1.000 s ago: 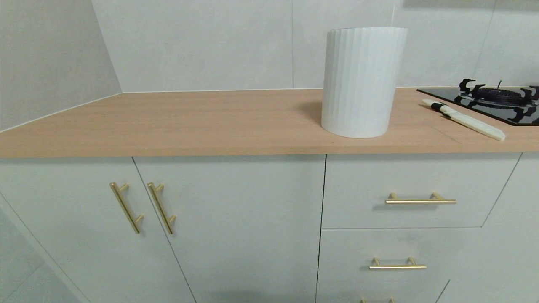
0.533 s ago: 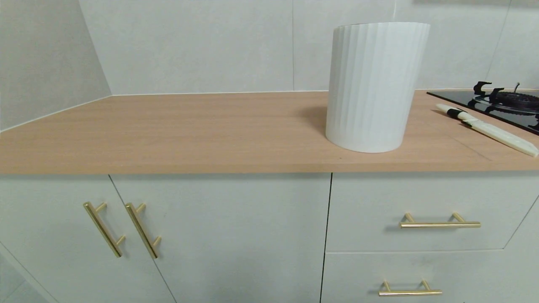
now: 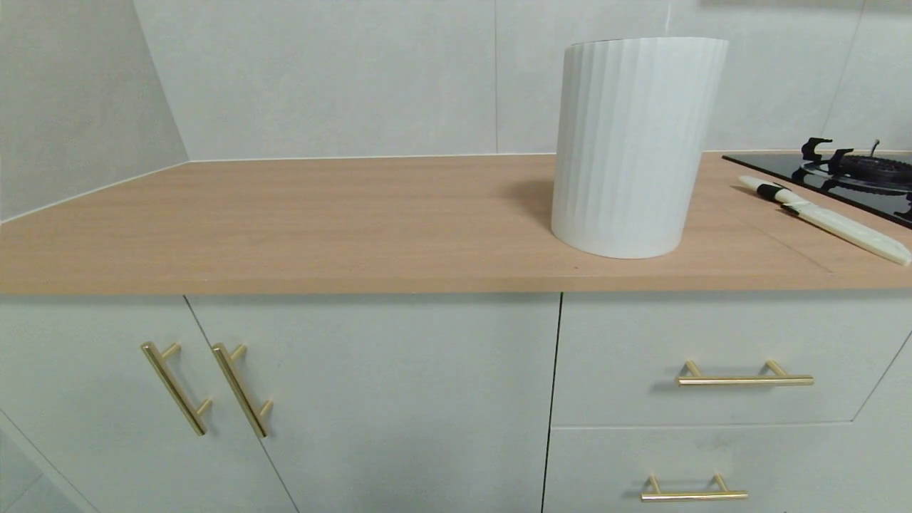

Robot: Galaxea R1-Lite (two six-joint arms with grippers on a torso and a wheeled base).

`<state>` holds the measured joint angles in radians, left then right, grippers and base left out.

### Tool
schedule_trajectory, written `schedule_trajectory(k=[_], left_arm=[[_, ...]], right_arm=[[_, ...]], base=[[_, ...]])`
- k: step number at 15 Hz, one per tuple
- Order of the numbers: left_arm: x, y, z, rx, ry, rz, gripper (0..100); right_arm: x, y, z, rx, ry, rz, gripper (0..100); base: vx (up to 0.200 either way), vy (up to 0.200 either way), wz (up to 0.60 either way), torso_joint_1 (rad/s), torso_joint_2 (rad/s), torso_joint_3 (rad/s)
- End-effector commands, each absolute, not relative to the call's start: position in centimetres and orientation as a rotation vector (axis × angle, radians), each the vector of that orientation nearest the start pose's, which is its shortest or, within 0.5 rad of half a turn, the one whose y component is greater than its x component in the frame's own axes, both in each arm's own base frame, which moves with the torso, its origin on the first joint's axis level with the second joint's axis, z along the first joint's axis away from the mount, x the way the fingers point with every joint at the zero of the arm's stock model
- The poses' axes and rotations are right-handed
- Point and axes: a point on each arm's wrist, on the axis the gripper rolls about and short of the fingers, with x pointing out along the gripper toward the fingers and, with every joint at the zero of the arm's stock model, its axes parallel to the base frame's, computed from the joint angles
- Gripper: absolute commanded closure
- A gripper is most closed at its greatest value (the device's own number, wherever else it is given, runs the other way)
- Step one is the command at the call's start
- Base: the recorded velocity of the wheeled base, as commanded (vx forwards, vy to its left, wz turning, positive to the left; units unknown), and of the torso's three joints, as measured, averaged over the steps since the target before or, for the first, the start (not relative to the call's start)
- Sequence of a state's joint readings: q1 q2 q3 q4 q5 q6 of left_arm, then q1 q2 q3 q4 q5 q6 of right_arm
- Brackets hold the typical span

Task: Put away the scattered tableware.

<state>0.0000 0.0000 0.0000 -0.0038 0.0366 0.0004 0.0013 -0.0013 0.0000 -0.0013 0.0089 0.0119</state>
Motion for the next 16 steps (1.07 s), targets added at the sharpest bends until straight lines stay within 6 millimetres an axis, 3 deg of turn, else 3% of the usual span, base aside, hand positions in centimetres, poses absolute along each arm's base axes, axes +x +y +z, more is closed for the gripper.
schedule_trajectory(k=[1,12,16], left_arm=[[-2.28,0.08,7.6,0.001,-0.005,0.037,0],[-2.28,0.08,7.6,-0.002,-0.005,0.037,0],[-2.28,0.08,7.6,-0.002,-0.005,0.037,0]], right_arm=[[-2.28,0.02,7.56,0.012,-0.001,0.011,0],[-2.28,0.02,7.56,0.012,-0.001,0.011,0],[-2.28,0.02,7.56,0.012,-0.001,0.011,0]], base=[[0.0,0.0,0.0,0.0,0.0,0.0],[0.0,-0.2,0.0,0.004,0.0,0.001],[0.0,0.0,0.0,0.0,0.0,0.0]])
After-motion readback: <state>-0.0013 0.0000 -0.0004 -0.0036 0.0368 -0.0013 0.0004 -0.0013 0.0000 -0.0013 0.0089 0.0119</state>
